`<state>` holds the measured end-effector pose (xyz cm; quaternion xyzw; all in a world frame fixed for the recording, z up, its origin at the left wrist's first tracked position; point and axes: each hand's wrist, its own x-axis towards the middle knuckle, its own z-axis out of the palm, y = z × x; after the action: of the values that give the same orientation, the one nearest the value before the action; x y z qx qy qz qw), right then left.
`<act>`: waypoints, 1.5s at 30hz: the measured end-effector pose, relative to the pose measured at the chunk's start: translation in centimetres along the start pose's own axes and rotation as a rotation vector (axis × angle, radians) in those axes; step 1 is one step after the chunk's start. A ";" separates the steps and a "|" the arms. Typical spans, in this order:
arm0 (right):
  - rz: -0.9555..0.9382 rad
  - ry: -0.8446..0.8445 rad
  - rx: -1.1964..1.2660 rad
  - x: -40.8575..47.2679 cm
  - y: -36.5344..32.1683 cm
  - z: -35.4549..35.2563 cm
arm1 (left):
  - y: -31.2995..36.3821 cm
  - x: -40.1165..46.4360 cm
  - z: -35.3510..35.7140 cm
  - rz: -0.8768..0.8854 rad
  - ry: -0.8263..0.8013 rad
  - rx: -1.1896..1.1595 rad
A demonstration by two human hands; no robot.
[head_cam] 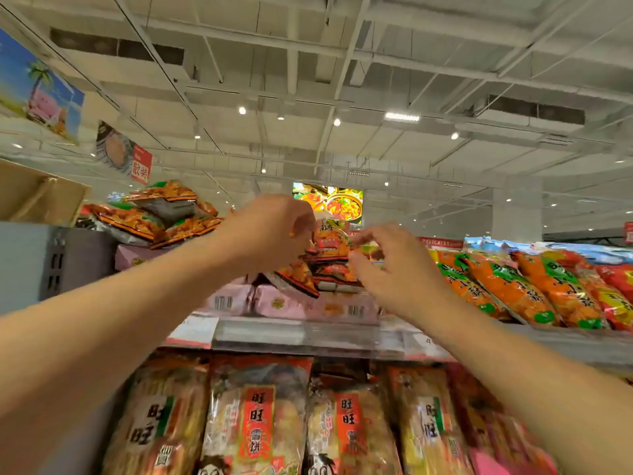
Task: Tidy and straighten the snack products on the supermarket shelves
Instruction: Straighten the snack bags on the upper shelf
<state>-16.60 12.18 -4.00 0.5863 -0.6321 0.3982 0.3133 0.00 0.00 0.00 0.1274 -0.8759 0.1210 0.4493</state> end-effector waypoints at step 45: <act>0.579 0.181 -0.047 -21.1 15.2 -24.8 | 32.0 4.3 19.8 0.187 -0.055 -0.804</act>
<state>-30.95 44.05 -12.24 0.3364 -0.7516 0.5068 0.2551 -27.97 23.07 -10.82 -0.1352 -0.8728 -0.1940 0.4269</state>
